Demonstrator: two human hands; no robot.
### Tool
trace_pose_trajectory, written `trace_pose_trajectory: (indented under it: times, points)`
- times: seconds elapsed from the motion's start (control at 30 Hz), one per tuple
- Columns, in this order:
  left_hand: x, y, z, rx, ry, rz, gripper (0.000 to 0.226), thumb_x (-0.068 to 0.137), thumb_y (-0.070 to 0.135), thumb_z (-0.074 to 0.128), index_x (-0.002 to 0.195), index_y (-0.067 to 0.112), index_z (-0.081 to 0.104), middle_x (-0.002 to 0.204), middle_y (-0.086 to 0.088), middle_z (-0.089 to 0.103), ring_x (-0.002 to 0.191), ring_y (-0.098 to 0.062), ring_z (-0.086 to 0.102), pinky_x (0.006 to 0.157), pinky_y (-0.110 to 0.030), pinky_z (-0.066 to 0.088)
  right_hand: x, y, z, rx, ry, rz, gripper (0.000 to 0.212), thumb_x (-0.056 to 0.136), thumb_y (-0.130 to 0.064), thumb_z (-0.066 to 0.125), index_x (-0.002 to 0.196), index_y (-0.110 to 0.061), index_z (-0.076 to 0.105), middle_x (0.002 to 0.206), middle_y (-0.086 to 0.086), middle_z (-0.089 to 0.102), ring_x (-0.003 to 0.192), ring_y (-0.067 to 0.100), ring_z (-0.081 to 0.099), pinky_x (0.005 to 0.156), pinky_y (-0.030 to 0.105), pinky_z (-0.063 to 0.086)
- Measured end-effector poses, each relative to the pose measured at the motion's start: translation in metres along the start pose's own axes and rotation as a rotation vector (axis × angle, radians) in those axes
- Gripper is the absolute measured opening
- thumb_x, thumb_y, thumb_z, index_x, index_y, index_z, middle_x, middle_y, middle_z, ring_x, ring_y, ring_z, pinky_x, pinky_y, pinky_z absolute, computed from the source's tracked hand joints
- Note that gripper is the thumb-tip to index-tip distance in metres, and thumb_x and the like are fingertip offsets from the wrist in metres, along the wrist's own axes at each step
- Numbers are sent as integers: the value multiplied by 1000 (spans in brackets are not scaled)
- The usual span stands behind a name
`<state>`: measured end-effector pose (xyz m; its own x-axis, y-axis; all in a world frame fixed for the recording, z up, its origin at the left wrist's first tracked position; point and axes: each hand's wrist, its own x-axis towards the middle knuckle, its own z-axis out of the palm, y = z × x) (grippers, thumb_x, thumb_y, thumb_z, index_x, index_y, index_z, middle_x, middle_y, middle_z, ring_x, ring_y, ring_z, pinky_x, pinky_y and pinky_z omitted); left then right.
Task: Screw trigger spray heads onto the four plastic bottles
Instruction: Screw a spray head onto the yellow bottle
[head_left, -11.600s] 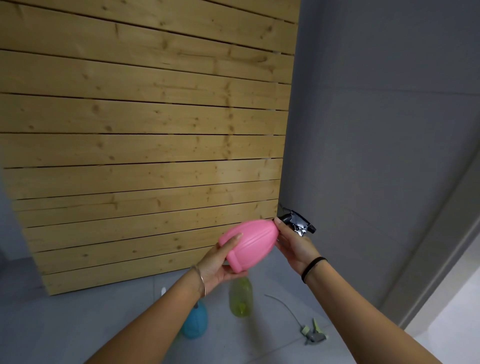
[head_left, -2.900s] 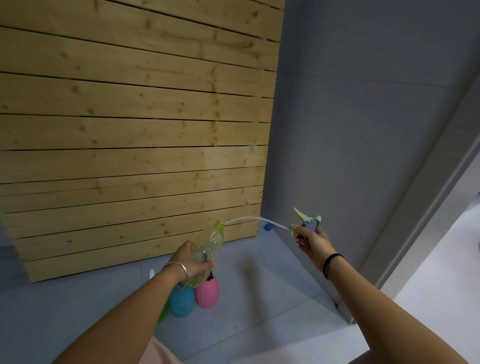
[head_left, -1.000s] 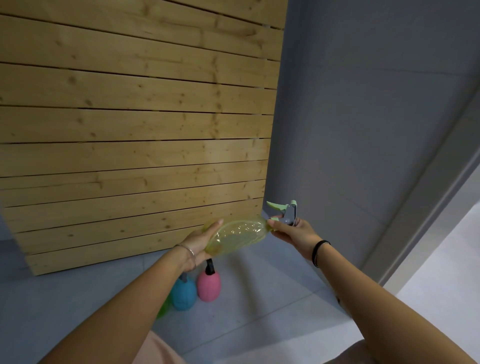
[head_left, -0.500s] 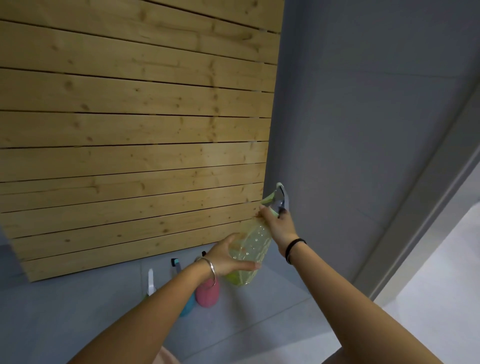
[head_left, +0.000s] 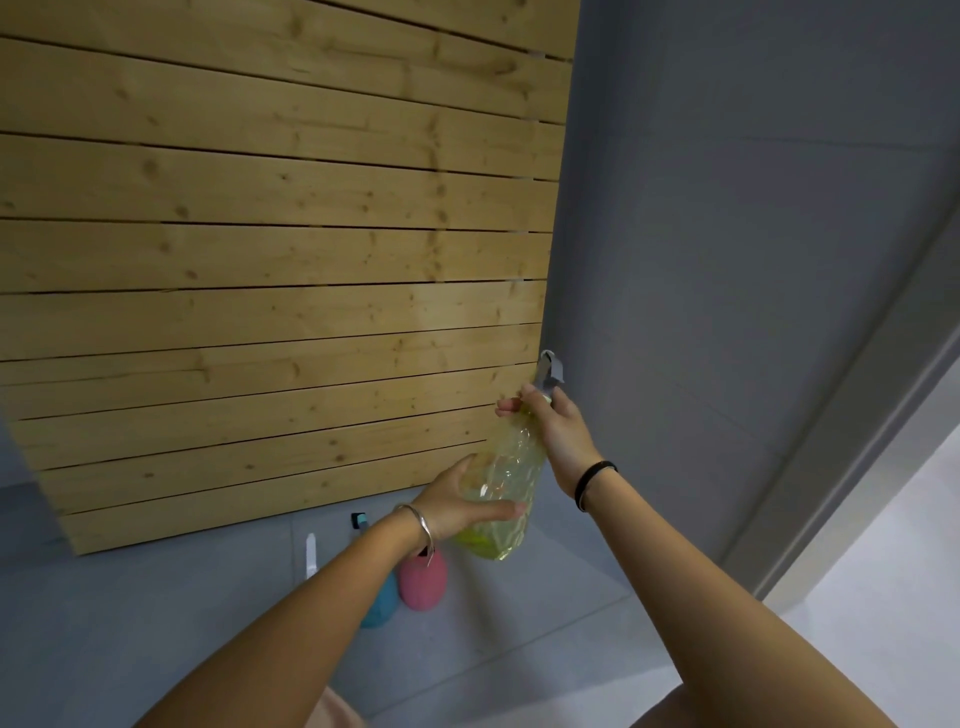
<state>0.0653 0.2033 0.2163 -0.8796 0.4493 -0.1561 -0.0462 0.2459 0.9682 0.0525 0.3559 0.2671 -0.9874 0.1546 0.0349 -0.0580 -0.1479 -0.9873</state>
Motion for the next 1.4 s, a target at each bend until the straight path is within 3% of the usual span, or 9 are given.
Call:
trace_pose_trajectory:
  times: [0.23, 0.33, 0.43, 0.5, 0.7, 0.93, 1.07, 1.23, 1.4]
  points:
    - [0, 5, -6, -20, 21, 29, 52, 60, 37, 85, 103, 43, 56, 104, 21, 65, 99, 1, 60, 79, -19, 48, 1, -6, 1, 22, -158, 18, 35, 94, -38, 47, 114, -10, 56, 105, -2, 71, 92, 11, 66, 79, 27, 54]
    - [0, 6, 0, 30, 86, 84, 59, 56, 37, 87, 106, 42, 54, 106, 21, 64, 101, -1, 60, 81, -20, 47, 0, -2, 5, -25, 12, -22, 35, 88, -37, 59, 110, -13, 47, 86, -2, 75, 83, 13, 70, 66, 25, 57]
    - [-3, 8, 4, 59, 69, 90, 66, 62, 44, 82, 118, 38, 48, 109, 22, 61, 103, 2, 57, 87, -22, 46, 3, 1, 7, -185, 74, -60, 50, 91, -40, 53, 128, -9, 38, 77, -4, 74, 91, 18, 69, 86, 37, 54]
    - [-5, 13, -1, 8, -17, 32, 51, 74, 46, 72, 120, 38, 50, 104, 26, 63, 95, 9, 59, 78, -15, 48, 5, 0, 6, -186, 35, -39, 58, 91, -38, 53, 132, 2, 42, 76, -4, 73, 79, 11, 69, 77, 28, 55]
    - [-2, 13, 2, 28, 17, 56, 54, 67, 28, 83, 115, 21, 60, 105, 6, 71, 95, -6, 67, 84, -22, 53, 8, 2, 8, -119, 3, 4, 27, 90, -34, 54, 95, -8, 55, 62, -6, 71, 76, 19, 65, 61, 22, 50]
    - [-1, 19, -9, -128, -172, 14, 37, 76, 40, 73, 109, 24, 65, 101, 4, 70, 98, -14, 65, 95, -33, 50, 3, -9, 8, -174, -35, 15, 35, 91, -31, 52, 69, -8, 65, 72, 0, 75, 67, 14, 64, 54, 17, 52]
    - [5, 18, -1, 79, 189, 168, 63, 58, 38, 86, 108, 22, 51, 103, 8, 63, 95, -12, 63, 80, -22, 52, 2, -9, 13, -213, -16, 27, 39, 89, -36, 54, 110, -3, 58, 91, 0, 74, 68, 8, 62, 64, 19, 49]
    - [1, 20, -7, -52, -115, 77, 35, 64, 49, 73, 95, 37, 63, 97, 15, 69, 93, -4, 66, 88, -27, 54, 0, -10, 10, -189, 1, 61, 50, 91, -36, 52, 115, 7, 59, 103, 7, 74, 80, 14, 62, 81, 31, 51]
    - [6, 19, -3, 70, 174, 182, 71, 48, 51, 82, 107, 24, 54, 95, 13, 65, 92, -12, 64, 81, -24, 52, 0, -12, 12, -159, 12, 65, 49, 90, -38, 53, 116, 3, 58, 95, -1, 74, 65, 4, 64, 70, 22, 50]
